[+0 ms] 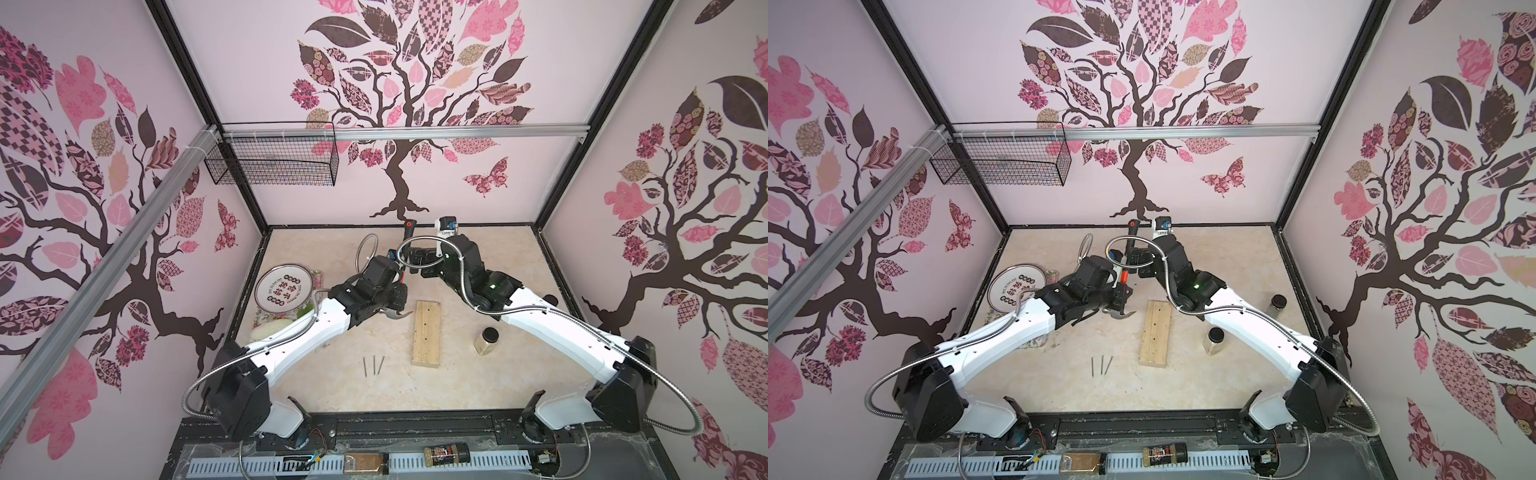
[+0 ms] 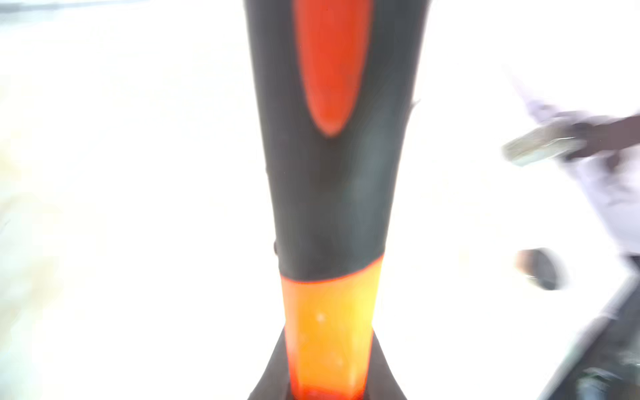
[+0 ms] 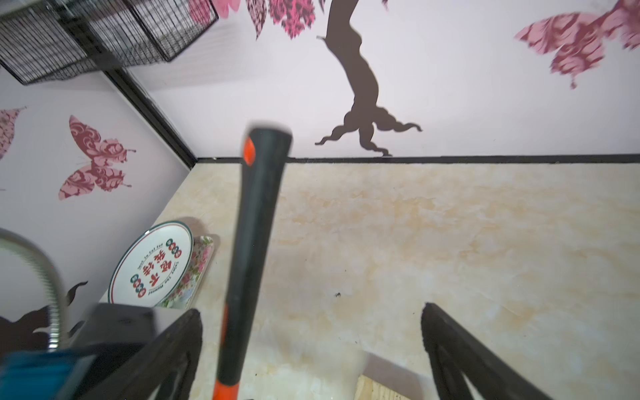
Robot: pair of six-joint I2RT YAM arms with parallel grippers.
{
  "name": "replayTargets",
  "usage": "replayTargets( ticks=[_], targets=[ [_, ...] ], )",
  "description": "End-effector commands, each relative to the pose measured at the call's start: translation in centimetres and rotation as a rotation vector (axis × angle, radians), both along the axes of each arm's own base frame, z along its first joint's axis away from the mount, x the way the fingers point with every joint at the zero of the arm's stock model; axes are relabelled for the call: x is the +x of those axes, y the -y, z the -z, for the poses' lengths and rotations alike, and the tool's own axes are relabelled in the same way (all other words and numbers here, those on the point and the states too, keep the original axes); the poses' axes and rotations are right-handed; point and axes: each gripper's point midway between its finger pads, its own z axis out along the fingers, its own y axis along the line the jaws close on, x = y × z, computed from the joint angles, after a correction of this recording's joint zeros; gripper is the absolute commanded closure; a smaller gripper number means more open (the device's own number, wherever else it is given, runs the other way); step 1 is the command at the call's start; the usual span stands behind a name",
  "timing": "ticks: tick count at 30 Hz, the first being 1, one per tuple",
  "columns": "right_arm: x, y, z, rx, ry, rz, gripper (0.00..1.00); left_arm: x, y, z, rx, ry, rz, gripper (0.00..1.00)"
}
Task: Use a claw hammer to pull out a nail
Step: Place the hammer at the center of the board.
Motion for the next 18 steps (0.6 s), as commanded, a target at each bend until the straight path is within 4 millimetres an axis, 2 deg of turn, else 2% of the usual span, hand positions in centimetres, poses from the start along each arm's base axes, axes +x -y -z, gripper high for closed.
replayTargets(
  ticks=[1, 4, 10, 15, 18],
  targets=[
    [-1.3, 3.9, -6.5, 0.066, 0.156, 0.113, 0.00, 0.1, -2.3, 2.9, 0.116, -0.076, -0.097, 1.00],
    [-1.9, 5.0, -6.3, 0.048, 0.162, 0.137, 0.00, -0.1, -2.6, 5.5, 0.150, -0.132, -0.126, 1.00],
    [-3.0, 6.9, -6.0, 0.039, 0.166, 0.174, 0.00, 0.1, -3.3, 9.4, 0.232, -0.202, -0.165, 1.00],
    [-3.8, 8.7, -5.8, 0.020, 0.172, 0.224, 0.00, 0.3, -3.4, 12.0, 0.277, -0.250, -0.179, 1.00],
    [-4.3, 9.7, -6.0, 0.012, 0.185, 0.250, 0.00, 0.1, -3.2, 12.8, 0.283, -0.269, -0.170, 1.00]
  ],
)
